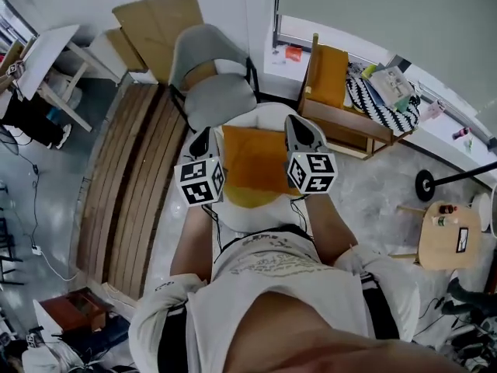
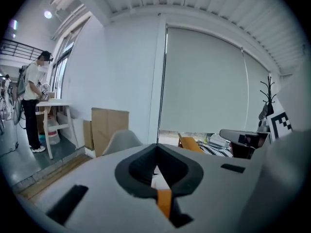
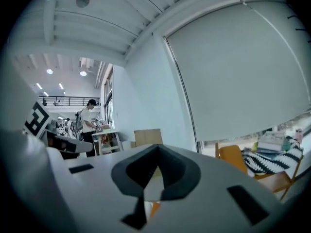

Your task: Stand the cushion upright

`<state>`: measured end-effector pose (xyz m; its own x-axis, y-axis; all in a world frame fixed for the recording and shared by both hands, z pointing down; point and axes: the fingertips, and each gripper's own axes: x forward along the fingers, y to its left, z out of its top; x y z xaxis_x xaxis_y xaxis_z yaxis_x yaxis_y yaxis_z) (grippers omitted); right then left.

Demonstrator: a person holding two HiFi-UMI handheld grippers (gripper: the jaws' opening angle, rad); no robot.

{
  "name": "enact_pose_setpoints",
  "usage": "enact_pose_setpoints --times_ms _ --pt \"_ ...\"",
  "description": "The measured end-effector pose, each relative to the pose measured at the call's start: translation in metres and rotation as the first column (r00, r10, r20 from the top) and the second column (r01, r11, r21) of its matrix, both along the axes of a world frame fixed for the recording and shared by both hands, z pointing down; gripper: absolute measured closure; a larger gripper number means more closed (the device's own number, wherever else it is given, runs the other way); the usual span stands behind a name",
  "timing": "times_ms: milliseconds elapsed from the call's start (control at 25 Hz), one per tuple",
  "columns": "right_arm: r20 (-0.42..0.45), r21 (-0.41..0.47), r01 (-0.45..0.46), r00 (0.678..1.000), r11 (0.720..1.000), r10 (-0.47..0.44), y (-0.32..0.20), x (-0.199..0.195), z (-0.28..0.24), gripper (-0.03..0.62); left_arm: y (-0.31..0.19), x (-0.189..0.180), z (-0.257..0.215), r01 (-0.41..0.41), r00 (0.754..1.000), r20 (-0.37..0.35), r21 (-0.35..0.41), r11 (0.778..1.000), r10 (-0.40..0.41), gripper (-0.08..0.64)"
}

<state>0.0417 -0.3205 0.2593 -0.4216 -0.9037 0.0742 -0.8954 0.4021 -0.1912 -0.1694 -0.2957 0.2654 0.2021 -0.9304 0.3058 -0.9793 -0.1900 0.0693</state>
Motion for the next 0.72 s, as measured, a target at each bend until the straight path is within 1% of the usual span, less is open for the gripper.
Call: enact_pose_setpoints --times_ms 160,280,440,720 --pt "0.036 0.068 0.002 0.999 0.998 -0.005 0.0 0.005 -0.052 0.566 0.005 0.011 -0.045 0.008 1.0 -0.016 0.062 0.998 -0.007 0.54" --pt "0.049 0.103 0.009 0.999 0.995 -0.014 -0.002 0.004 -0.078 0.566 0.002 0.016 -0.073 0.005 1.0 -0.007 0.109 0.994 -0.004 0.54" --pt "0.042 0.101 0.027 0.999 0.995 -0.031 -0.001 0.004 -0.082 0.566 0.002 0.022 -0.085 0.008 1.0 -0.005 0.129 0.992 -0.008 0.54" --pt "0.028 0.056 0.049 0.998 0.997 -0.05 -0.007 0.001 -0.066 0.566 -0.005 0.027 -0.085 0.008 1.0 -0.019 0.123 0.992 -0.006 0.54"
